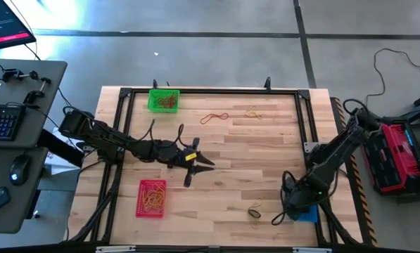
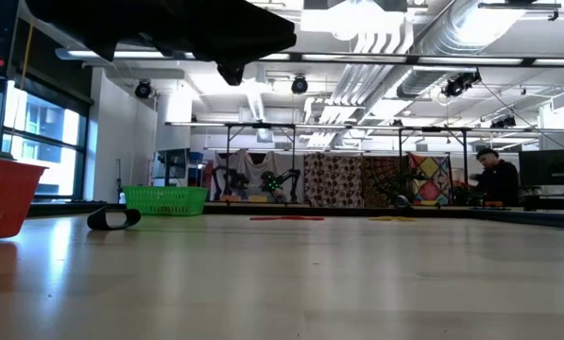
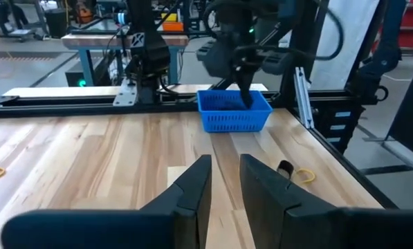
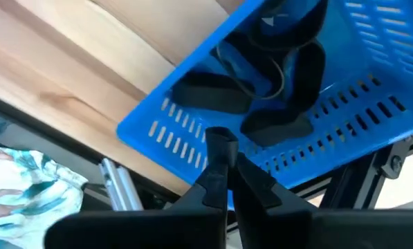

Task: Sort rubber bands into baskets
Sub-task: Put the black rubber band into the blue bin, then put the yellow rubber band into the red bin

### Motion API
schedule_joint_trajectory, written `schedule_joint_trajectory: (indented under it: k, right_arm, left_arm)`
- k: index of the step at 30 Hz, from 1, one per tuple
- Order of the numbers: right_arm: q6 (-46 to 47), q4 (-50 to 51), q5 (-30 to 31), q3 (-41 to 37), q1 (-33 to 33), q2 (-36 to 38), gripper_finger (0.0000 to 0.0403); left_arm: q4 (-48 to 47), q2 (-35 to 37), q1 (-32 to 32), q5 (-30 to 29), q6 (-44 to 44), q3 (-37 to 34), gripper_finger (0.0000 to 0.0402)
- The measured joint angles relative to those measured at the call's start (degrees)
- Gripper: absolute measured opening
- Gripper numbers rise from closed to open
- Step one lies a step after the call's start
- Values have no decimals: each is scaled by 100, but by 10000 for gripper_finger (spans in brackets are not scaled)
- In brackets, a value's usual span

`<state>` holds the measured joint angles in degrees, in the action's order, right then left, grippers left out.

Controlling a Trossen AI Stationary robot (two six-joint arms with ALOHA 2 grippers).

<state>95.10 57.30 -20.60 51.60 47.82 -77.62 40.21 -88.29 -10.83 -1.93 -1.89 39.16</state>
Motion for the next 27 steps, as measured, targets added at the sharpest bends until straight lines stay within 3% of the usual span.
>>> schedule_joint_trajectory:
  k: [5,10,16,22,27]
  right_arm:
    - [-165,-19,-57,-48,-18,-2,19]
    - [-360,508,189,473,-20,0,78]
    - [-808,1358,1423,1256,-20,0,153]
    - [-2353,770,3008,1430,-138,-67,189]
    - [-4197,138,3424,1427,-534,-722,190]
  left_arm:
    - [-14,0,-17,-1,58,0,66]
    - [37,0,-41,-2,107,0,66]
    - [42,0,-150,-7,176,0,66]
    - [69,0,-267,-24,249,0,66]
    - [140,0,-374,-22,304,0,66]
